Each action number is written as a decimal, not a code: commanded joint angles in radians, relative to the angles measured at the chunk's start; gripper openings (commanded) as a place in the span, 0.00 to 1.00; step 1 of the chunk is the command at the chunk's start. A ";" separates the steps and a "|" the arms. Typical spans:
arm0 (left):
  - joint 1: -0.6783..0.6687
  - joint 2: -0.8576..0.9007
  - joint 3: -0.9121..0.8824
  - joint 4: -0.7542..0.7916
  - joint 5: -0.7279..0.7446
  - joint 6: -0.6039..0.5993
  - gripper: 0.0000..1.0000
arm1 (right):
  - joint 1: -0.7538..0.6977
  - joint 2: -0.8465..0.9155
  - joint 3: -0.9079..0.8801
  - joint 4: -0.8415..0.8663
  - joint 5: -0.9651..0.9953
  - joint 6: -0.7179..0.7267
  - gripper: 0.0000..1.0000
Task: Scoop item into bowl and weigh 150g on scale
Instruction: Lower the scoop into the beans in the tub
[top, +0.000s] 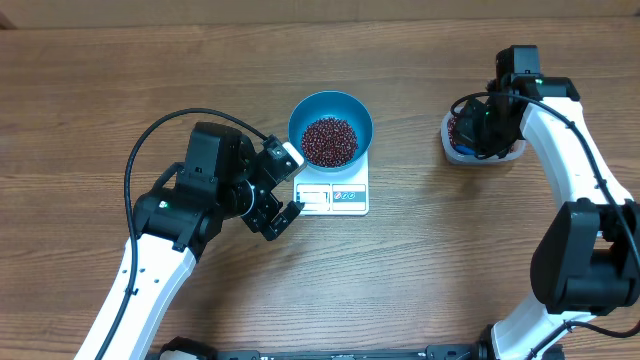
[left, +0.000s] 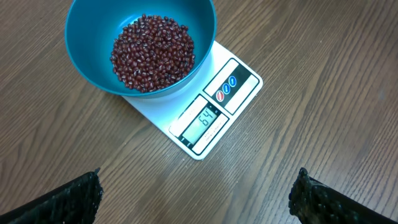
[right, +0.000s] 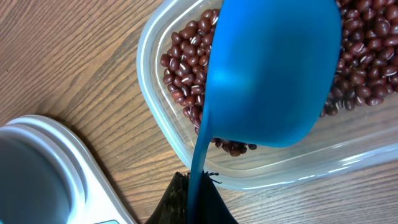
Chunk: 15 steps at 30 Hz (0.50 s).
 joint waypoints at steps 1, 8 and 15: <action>-0.006 -0.005 -0.011 -0.001 -0.003 -0.021 1.00 | -0.015 -0.009 -0.001 0.005 -0.063 -0.007 0.04; -0.006 -0.005 -0.011 -0.001 -0.003 -0.021 1.00 | -0.054 -0.009 -0.002 0.005 -0.141 -0.020 0.04; -0.006 -0.005 -0.011 -0.001 -0.003 -0.021 0.99 | -0.097 -0.009 -0.002 -0.011 -0.203 -0.060 0.04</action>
